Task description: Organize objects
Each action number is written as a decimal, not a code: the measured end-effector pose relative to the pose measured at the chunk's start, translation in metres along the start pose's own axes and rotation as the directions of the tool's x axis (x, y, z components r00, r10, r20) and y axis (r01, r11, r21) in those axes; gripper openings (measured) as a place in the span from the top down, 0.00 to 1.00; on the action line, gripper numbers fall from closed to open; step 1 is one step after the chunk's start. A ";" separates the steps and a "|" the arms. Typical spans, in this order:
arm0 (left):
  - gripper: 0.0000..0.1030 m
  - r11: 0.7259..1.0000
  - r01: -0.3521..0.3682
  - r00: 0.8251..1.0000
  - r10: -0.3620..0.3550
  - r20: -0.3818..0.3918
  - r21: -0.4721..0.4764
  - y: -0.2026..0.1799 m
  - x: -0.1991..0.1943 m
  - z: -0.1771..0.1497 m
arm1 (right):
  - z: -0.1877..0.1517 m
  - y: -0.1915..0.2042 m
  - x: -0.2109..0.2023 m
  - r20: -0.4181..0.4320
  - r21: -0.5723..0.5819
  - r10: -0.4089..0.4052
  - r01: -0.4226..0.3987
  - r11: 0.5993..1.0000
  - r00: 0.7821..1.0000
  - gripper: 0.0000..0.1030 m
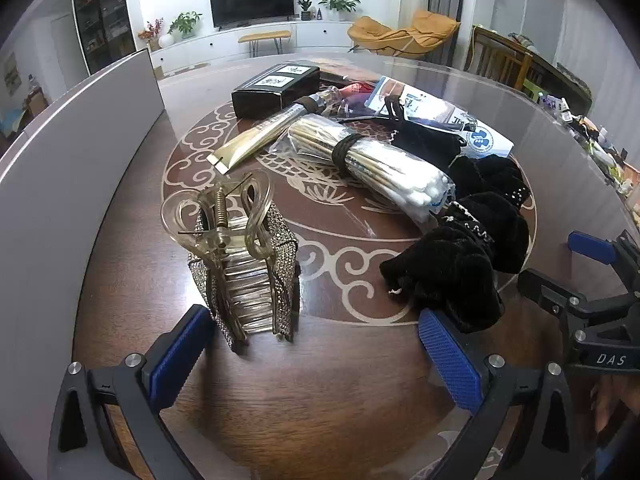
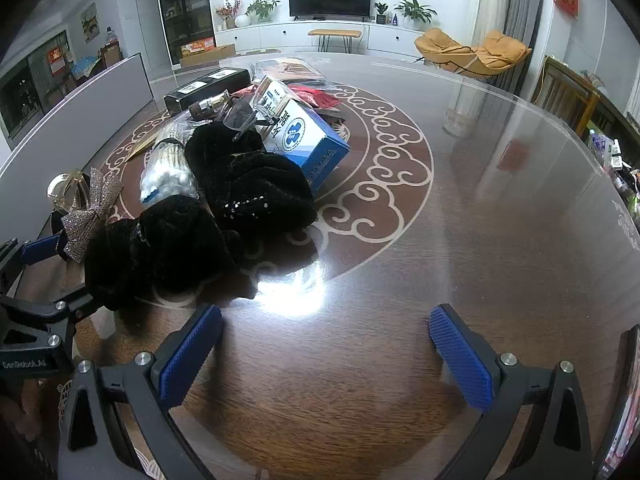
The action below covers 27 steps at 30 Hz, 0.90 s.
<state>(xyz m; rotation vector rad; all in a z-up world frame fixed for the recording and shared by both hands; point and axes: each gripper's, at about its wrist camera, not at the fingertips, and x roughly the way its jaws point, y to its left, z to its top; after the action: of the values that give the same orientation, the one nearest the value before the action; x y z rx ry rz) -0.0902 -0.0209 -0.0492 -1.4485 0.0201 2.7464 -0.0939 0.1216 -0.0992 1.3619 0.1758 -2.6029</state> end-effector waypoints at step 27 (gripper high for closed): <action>0.00 1.000 0.001 1.000 -0.001 0.002 -0.001 0.001 0.002 0.002 | -0.002 0.001 0.001 0.003 0.001 0.001 -0.001 1.000 1.000 0.00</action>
<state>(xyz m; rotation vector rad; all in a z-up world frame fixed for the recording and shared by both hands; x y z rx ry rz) -0.0927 -0.0222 -0.0497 -1.4459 0.0177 2.7471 -0.0927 0.1208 -0.1008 1.3586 0.1734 -2.6047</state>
